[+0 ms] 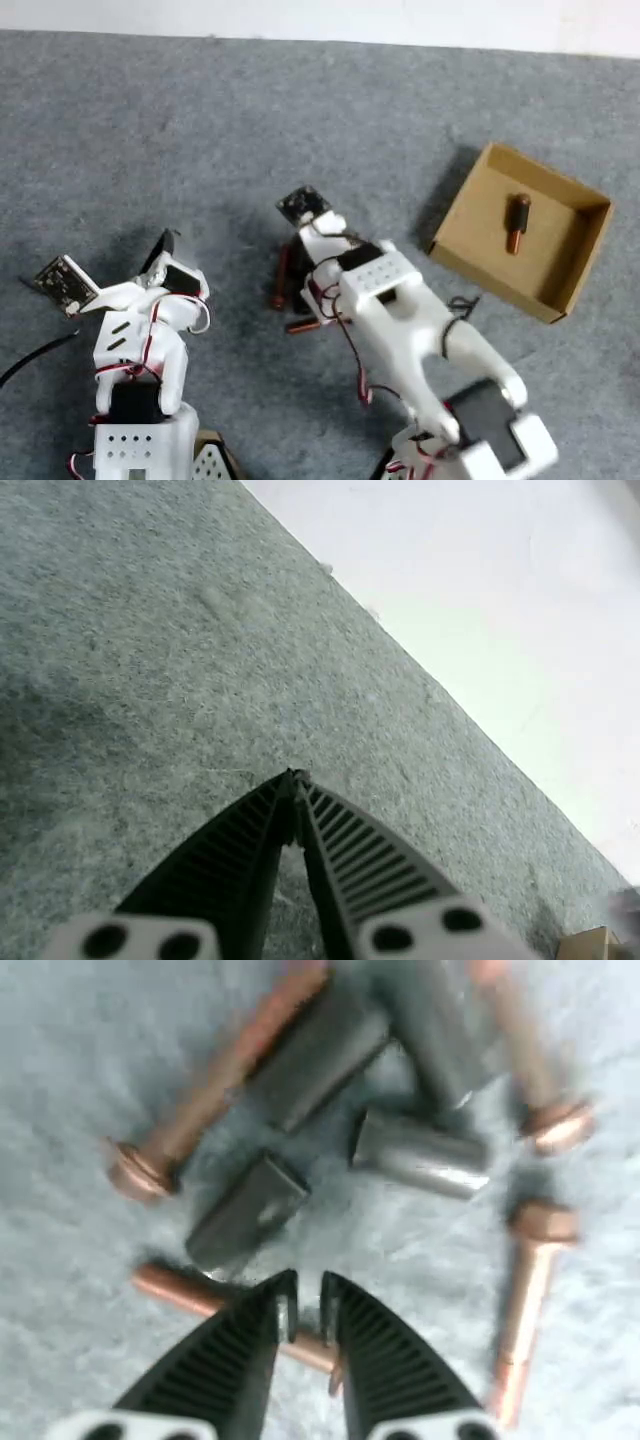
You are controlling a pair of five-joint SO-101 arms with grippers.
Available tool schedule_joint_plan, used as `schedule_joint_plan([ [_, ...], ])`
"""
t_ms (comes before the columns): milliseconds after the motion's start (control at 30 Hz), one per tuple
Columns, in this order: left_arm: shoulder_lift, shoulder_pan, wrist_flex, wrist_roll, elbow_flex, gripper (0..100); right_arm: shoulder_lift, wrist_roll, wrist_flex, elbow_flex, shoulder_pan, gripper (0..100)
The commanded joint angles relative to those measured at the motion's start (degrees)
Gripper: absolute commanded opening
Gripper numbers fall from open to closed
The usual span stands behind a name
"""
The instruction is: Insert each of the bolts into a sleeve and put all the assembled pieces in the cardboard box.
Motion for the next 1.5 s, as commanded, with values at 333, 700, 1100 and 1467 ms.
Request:
schedule_joint_plan([
  [333,0.1,-0.9,-1.2,-0.5,0.5,1,2.3,-5.6,-4.8,-1.2,-9.6,15.1],
  [700,0.1,-0.9,-1.2,-0.5,0.5,1,14.0,-9.8,-6.6,-7.7,-7.3,15.1],
  [1100,0.1,-0.9,-1.2,-0.5,0.5,1,18.6,-10.1,-6.8,-9.7,-5.2,15.1],
  [1467,0.1,-0.9,-1.2,-0.5,0.5,1,18.4,-16.5,-6.5,-12.0,-3.0,15.1],
])
